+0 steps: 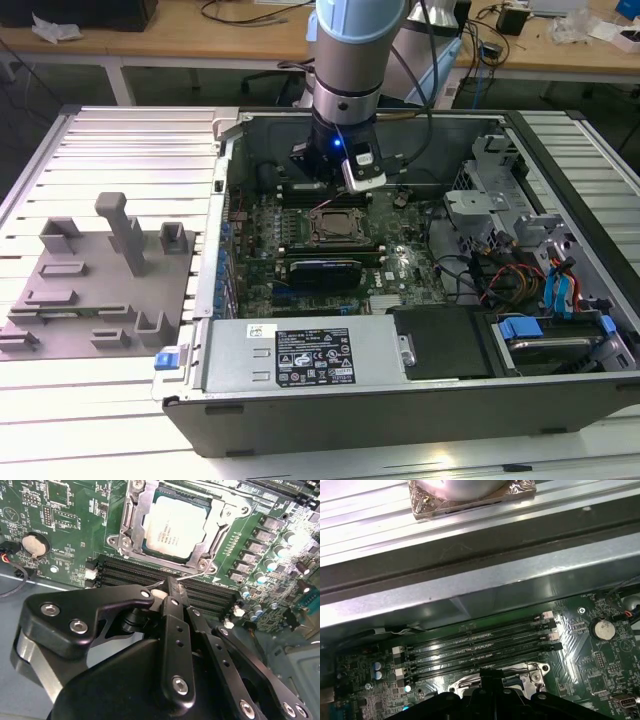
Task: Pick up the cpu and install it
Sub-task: 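Install the first cpu locking lever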
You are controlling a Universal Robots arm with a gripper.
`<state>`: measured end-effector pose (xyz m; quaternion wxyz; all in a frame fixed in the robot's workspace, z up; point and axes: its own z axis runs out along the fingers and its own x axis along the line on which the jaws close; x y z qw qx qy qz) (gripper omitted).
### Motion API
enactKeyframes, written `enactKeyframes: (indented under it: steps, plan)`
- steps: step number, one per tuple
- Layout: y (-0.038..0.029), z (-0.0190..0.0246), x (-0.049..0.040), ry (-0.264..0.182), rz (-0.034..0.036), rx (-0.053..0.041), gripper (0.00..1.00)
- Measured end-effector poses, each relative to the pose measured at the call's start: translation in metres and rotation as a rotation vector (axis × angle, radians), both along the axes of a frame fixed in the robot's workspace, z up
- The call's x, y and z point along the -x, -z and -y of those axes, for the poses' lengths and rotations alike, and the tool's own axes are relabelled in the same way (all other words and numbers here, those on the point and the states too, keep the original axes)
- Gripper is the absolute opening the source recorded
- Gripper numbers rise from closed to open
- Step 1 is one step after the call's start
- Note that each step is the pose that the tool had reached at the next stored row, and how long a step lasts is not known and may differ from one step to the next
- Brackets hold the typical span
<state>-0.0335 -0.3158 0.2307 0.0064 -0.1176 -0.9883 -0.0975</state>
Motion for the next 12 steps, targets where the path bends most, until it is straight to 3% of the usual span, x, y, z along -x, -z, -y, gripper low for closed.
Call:
enactKeyframes:
  steps: [6, 12]
  plan:
    - [0.0035, -0.0008, -0.0009, 0.011, 0.0000, 0.0001, 0.11]
    - [0.0046, -0.0053, -0.0018, 0.027, 0.0000, 0.0013, 0.11]
